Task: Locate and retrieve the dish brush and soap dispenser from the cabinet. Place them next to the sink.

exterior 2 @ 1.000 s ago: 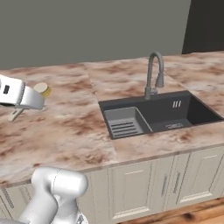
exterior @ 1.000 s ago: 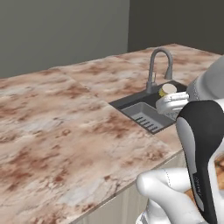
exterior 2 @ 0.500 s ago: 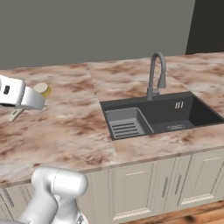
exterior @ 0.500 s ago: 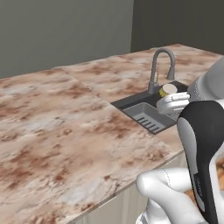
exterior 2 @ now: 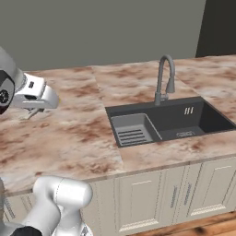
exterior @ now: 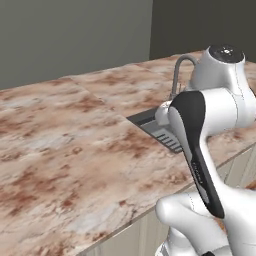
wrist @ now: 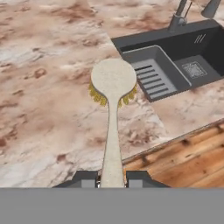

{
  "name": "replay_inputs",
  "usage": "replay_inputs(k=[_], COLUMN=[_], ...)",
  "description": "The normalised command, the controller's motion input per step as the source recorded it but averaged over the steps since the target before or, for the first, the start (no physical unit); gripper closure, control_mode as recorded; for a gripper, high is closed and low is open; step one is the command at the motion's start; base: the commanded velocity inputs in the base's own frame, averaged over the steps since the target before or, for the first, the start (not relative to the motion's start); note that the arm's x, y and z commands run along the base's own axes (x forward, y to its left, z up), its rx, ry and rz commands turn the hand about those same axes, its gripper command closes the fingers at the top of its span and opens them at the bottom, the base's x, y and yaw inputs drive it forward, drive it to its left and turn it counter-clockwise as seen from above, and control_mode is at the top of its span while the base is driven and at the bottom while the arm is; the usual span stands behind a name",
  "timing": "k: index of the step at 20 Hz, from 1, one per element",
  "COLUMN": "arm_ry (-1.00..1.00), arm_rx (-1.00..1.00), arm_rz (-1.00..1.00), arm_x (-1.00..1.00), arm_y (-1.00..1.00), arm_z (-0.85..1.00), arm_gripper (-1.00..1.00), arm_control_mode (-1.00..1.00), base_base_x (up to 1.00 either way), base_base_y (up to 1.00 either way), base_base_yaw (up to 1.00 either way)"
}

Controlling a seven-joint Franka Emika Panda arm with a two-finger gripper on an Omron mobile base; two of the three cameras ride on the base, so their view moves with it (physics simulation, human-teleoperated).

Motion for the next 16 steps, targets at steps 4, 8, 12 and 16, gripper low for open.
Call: replay_inputs(k=[4,8,12,16], arm_ry=[0.02,-0.15,-0.21,0.09], arm_rx=[0.04,0.0,0.0,-0.02], arm_rz=[0.06,0.0,0.0,0.0], arm_x=[1.0,0.99,0.97,1.0], arm_y=[-0.03,-0.08,-0.08,-0.13], arm_z=[-0.68,-0.75,-0.73,-0.54], arm_gripper=[1.0,1.0,1.0,1.0], arm_control_mode=[-1.0,-1.0,-1.0,-1.0], base_base_x=[0.0,0.0,0.0,0.0], base_base_y=[0.0,0.0,0.0,0.0], base_base_yaw=[0.0,0.0,0.0,0.0])
